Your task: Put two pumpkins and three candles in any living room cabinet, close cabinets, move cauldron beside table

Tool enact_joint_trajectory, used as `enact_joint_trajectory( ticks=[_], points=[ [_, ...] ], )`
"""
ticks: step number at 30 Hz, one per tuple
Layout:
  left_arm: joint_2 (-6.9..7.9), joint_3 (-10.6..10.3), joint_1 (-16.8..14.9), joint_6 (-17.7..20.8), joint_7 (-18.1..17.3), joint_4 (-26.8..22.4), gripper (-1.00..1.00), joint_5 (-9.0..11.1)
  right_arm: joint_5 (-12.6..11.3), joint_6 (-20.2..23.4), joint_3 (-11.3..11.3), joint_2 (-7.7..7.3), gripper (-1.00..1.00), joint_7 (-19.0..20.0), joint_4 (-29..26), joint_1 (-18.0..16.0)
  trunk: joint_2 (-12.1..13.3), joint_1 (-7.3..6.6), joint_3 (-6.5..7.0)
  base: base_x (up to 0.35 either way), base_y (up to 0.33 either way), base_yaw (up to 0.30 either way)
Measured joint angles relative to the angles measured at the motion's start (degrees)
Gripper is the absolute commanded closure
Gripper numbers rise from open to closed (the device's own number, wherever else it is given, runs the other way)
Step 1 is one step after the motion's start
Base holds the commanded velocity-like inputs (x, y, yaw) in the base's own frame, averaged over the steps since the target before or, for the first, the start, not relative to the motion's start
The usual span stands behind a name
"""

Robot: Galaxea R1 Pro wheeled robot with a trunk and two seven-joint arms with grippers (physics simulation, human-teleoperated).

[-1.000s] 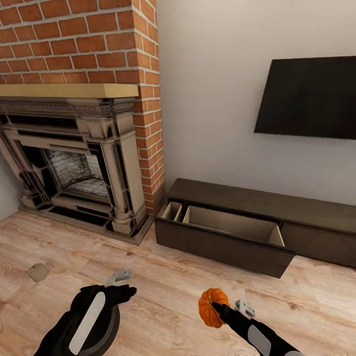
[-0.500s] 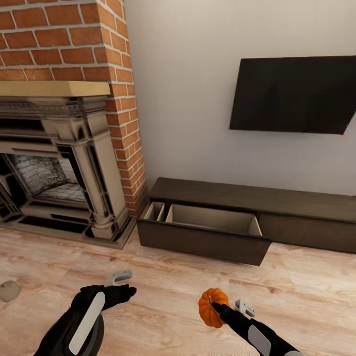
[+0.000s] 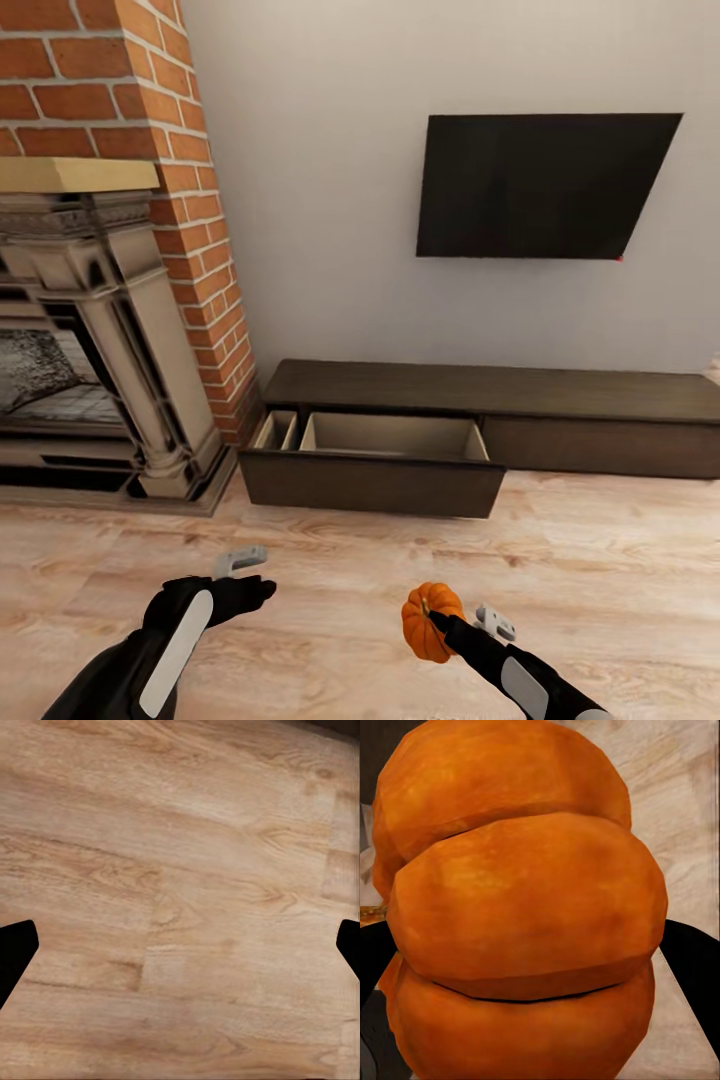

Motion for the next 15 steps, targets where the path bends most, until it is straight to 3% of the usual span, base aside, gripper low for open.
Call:
enact_joint_trajectory(
  ticks=[15],
  points=[
    [-0.02,0.0,0.0,0.0,0.0,0.0,-1.00,0.0,0.0,0.0,0.0,-0.02,1.00,0.0,0.0,0.0,0.0,0.00,-0.53,0.000,0.000,-0.265]
  ],
)
